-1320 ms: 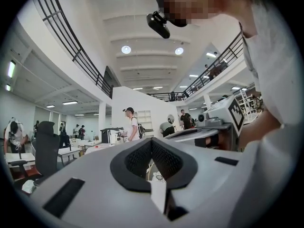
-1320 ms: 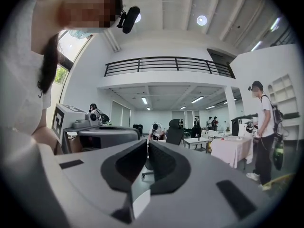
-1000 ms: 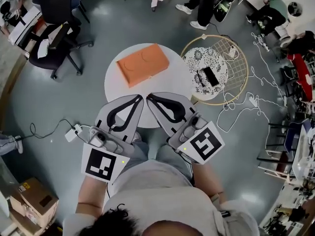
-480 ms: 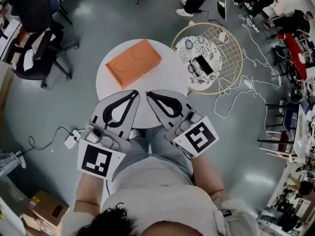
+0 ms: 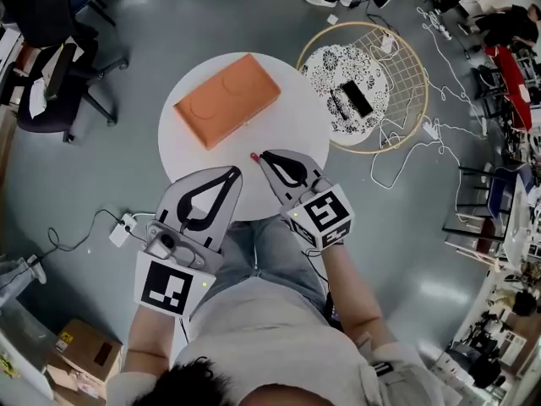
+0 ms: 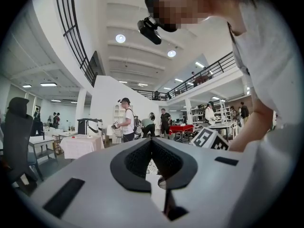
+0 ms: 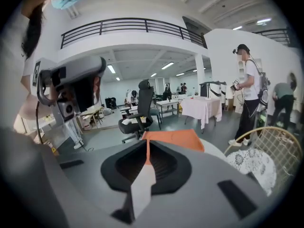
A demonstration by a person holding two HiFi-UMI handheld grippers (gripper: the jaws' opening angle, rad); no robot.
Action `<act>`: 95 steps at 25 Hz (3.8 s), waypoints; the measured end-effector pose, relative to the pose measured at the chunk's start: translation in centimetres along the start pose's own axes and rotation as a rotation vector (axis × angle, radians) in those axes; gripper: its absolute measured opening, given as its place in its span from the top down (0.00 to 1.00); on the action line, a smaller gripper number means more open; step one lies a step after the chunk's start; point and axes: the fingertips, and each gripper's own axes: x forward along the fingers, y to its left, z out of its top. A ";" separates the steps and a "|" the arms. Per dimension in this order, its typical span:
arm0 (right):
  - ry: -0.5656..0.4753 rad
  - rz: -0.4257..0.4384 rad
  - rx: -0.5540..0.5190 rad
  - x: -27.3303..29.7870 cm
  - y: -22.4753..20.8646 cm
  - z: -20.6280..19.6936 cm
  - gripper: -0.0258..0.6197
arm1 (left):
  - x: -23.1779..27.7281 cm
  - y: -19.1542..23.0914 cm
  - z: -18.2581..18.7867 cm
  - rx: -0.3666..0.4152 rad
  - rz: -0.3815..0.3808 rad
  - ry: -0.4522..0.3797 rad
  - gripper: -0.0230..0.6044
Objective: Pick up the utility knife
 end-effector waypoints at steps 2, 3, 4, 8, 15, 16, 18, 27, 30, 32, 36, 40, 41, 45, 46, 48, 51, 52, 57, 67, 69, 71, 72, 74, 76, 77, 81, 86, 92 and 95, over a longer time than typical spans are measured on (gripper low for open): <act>0.052 -0.007 0.005 0.9 -0.6 -2.1 0.94 | 0.3 0.0 -0.7 -0.010 -0.004 0.005 0.95; 0.074 -0.007 0.010 1.3 -0.9 -3.1 0.94 | 0.5 0.0 -1.0 -0.012 -0.004 0.009 0.95; 0.096 -0.007 0.018 1.6 -1.1 -4.0 0.94 | 0.6 0.0 -1.3 -0.014 -0.006 0.013 0.95; 0.172 0.000 0.043 2.5 -1.5 -7.5 0.94 | 1.3 -0.5 -2.5 -0.025 -0.019 0.031 0.95; 0.278 -0.005 0.044 4.5 -2.1 -11.5 0.91 | 1.0 -0.4 -3.8 -0.021 -0.010 0.062 0.95; 0.297 -0.007 0.043 4.7 -2.2 -12.0 0.91 | 0.9 -0.4 -3.9 -0.026 -0.008 0.065 0.95; 0.339 -0.004 0.044 5.2 -2.4 -13.2 0.90 | 0.6 -0.3 -4.2 -0.034 0.000 0.071 0.95; 0.485 0.001 0.030 7.0 -2.8 -17.3 0.86 | 0.2 0.0 -5.3 -0.060 0.011 0.095 0.95; 0.526 -0.012 0.029 7.1 -3.0 -18.4 0.84 | 0.2 0.1 -5.7 -0.065 0.009 0.099 0.95; 0.545 -0.024 -0.002 7.2 -3.2 -18.3 0.84 | 0.3 0.1 -5.8 -0.064 0.007 0.100 0.95; 0.589 -0.024 -0.062 7.3 -3.1 -18.2 0.84 | 0.2 0.3 -6.0 -0.070 0.006 0.102 0.95; 0.637 -0.034 -0.104 7.5 -3.0 -18.3 0.84 | 0.3 0.5 -6.2 -0.077 0.007 0.104 0.95; 0.646 -0.038 -0.114 7.5 -2.9 -18.4 0.84 | 0.3 0.5 -6.3 -0.080 0.008 0.105 0.95; 0.632 -0.076 -0.139 7.5 -2.7 -18.4 0.87 | 0.4 0.3 -6.4 -0.085 0.008 0.107 0.95; 0.621 -0.084 -0.134 7.5 -2.7 -18.4 0.88 | 0.4 0.3 -6.5 -0.084 0.008 0.109 0.95; 0.601 -0.089 -0.099 7.3 -2.8 -18.4 0.88 | 0.3 0.1 -6.4 -0.079 0.009 0.113 0.95; 0.561 -0.102 -0.060 6.8 -3.0 -17.5 0.89 | 0.0 0.2 -6.0 -0.068 0.014 0.110 0.95; 0.543 -0.104 -0.055 6.7 -2.9 -16.9 0.89 | -0.1 0.3 -5.9 -0.066 0.019 0.110 0.95; 0.418 -0.090 -0.018 6.0 -2.1 -12.9 0.89 | -0.8 0.5 -5.7 -0.064 0.045 0.107 0.95; 0.154 -0.078 -0.022 1.0 -0.4 -2.9 0.89 | -1.2 -0.5 -3.4 -0.041 0.068 0.069 0.95; 0.096 -0.075 -0.025 -0.1 0.1 -0.8 0.89 | -1.2 -0.7 -3.0 -0.036 0.068 0.062 0.95; 0.038 -0.071 -0.031 -1.3 0.6 1.2 0.89 | -1.2 -0.8 -2.6 -0.026 0.068 0.054 0.95; 0.008 -0.070 -0.034 -1.9 0.8 2.2 0.89 | -1.1 -0.9 -2.3 -0.018 0.069 0.050 0.95; -0.054 -0.068 -0.038 -3.3 1.2 4.3 0.89 | -0.8 -1.1 -1.7 -0.003 0.067 0.041 0.95; -0.112 -0.066 -0.047 -4.7 1.5 6.2 0.89 | -0.6 -1.4 -1.1 0.008 0.060 0.036 0.95; -0.139 -0.063 -0.053 -5.4 1.7 7.1 0.89 | -0.5 -1.5 -0.8 0.011 0.057 0.032 0.95; -0.222 -0.054 -0.082 -7.8 2.3 10.2 0.89 | 0.0 -1.9 0.4 0.025 0.049 0.014 0.95; -0.288 -0.050 -0.098 -9.8 2.8 12.2 0.89 | 0.4 -2.1 1.6 0.019 0.050 -0.013 0.95; -0.361 -0.028 -0.115 -11.6 3.7 14.2 0.89 | 0.7 -2.4 2.8 0.046 0.038 -0.026 0.95; -0.396 -0.015 -0.117 -12.4 4.2 14.7 0.89 | 0.8 -2.7 3.5 0.050 0.038 -0.041 0.95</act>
